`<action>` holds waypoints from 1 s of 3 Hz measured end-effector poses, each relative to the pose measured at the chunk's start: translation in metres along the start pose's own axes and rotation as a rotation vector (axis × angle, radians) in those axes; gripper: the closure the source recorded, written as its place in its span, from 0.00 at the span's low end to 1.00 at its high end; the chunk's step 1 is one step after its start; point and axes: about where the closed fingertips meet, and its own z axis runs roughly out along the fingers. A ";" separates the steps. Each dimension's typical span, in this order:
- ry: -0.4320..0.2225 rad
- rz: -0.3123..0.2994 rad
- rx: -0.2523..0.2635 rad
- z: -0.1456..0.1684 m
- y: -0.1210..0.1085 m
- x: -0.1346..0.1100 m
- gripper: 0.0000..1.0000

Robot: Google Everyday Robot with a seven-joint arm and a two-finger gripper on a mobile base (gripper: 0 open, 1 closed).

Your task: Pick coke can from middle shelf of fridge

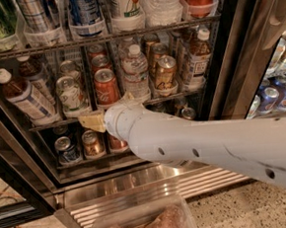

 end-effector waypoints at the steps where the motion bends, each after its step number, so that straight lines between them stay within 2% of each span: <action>1: -0.006 -0.003 0.020 0.006 -0.002 -0.005 0.15; 3: -0.013 -0.018 0.064 0.021 -0.012 -0.014 0.20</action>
Offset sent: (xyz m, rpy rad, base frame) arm 0.0320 0.0069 0.0081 -0.0311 -0.0227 -0.0674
